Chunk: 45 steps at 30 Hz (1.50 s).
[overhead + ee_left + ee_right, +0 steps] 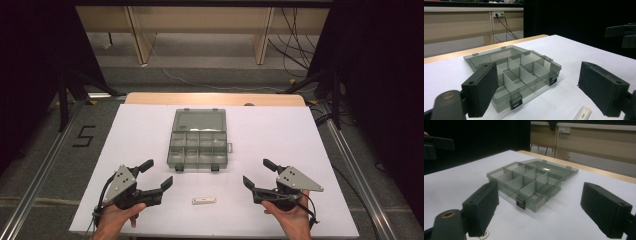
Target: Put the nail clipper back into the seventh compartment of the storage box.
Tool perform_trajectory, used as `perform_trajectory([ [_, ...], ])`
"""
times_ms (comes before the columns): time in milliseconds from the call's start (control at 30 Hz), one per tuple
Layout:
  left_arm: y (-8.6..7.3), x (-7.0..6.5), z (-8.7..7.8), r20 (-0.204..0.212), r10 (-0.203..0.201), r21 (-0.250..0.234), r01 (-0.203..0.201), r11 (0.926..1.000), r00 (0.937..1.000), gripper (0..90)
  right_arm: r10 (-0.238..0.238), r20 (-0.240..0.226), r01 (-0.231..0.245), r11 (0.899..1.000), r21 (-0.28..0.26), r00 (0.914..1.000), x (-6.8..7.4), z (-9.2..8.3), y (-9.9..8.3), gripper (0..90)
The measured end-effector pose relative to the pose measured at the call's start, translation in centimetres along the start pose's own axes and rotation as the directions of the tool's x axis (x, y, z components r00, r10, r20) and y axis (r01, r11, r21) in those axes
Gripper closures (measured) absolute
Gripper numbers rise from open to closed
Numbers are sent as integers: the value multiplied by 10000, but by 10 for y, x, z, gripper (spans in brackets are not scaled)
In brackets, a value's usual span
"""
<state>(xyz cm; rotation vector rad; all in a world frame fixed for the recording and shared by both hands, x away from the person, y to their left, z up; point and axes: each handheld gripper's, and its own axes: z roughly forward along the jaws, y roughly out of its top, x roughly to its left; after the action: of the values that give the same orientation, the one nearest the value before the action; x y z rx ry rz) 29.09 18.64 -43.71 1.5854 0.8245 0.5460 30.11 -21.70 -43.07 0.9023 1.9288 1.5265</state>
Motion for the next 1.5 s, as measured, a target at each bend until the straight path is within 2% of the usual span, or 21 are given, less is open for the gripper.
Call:
perform_trajectory([
  [100, 0, 0, 0, 12, -5, -17, 5, 10000, 10000, 156, 34, -133, -29, 9995, 326, 9999, 0, -1, 0, 161],
  [133, 0, 0, 0, 17, 6, -29, -6, 10000, 10000, 155, 258, -202, -249, 9987, 443, 9995, 2, -2, 0, 160],
  [200, 0, 0, 0, 11, 8, -21, -8, 10000, 10000, 156, 261, -235, -250, 9987, 450, 9994, 3, -1, 0, 159],
  [400, 0, 0, 0, 24, -16, -51, 16, 10000, 10000, 156, -110, -320, 124, 9989, 442, 9994, 3, 2, 1, 159],
  [467, 0, 0, 0, 25, -6, -38, 6, 10000, 10000, 156, 33, -561, 7, 9975, 711, 9984, 3, 3, 1, 159],
  [500, 0, 0, 0, 27, -2, -44, 2, 10000, 10000, 156, -239, -515, 263, 9986, 458, 9984, 1, 4, 1, 160],
  [600, 0, 0, 0, 21, -6, -48, 6, 10000, 10000, 156, -197, -564, 227, 9983, 534, 9982, 3, 5, 3, 161],
  [633, 0, 0, 0, 21, -6, -48, 6, 10000, 10000, 156, -51, -721, 92, 9983, 577, 9974, 4, 5, 3, 164],
  [767, 0, 0, 0, -1, -7, -38, 7, 10000, 10000, 155, -297, -758, 344, 9975, 613, 9967, 4, 7, 6, 169],
  [867, 0, 0, 0, -4, -4, -26, 4, 10000, 10000, 156, -243, -948, 284, 9987, 416, 9952, 7, 10, 7, 169],
  [900, 0, 0, 0, -1, -2, -29, 2, 10000, 10000, 156, -380, -890, 436, 9972, 613, 9953, 7, 10, 9, 169],
  [967, 0, 0, 0, -1, -10, -32, 10, 10000, 10000, 155, -494, -987, 553, 9968, 576, 9939, 7, 11, 10, 169],
  [1000, 0, 0, 0, -7, -19, -42, 19, 10000, 10000, 156, -565, -1075, 644, 9954, 707, 9926, 10, 14, 12, 169],
  [1033, 0, 0, 0, -12, -13, -41, 13, 10000, 10000, 156, -691, -1019, 747, 9958, 526, 9924, 10, 16, 12, 169],
  [1067, 0, 0, 0, -14, -7, -39, 7, 10000, 10000, 156, -653, -1176, 746, 9943, 768, 9909, 12, 16, 13, 169],
  [1167, 0, 0, 0, -17, 12, -27, -12, 10000, 10000, 156, -872, -1278, 968, 9928, 712, 9880, 14, 22, 15, 169],
  [1200, -1, 0, 1, 44, 3, -92, -3, 10000, 10000, 156, -914, -1494, 1021, 9926, 655, 9845, 16, 25, 15, 169],
  [1233, 0, 0, 1, 16, 18, -66, -18, 10000, 10000, 156, -1069, -1509, 1205, 9892, 835, 9827, 17, 25, 16, 169],
  [1333, 0, 0, 1, 10, 13, -70, -13, 10000, 10000, 155, -1163, -1694, 1325, 9873, 880, 9787, 19, 28, 17, 170],
  [1367, 0, 0, 0, -26, 39, -21, -39, 10000, 10000, 155, -1196, -1997, 1445, 9828, 1152, 9725, 23, 31, 18, 176],
  [1500, 0, 0, 0, -27, 17, -68, -17, 10000, 10000, 156, -1316, -2158, 1620, 9782, 1298, 9675, 24, 35, 18, 182],
])
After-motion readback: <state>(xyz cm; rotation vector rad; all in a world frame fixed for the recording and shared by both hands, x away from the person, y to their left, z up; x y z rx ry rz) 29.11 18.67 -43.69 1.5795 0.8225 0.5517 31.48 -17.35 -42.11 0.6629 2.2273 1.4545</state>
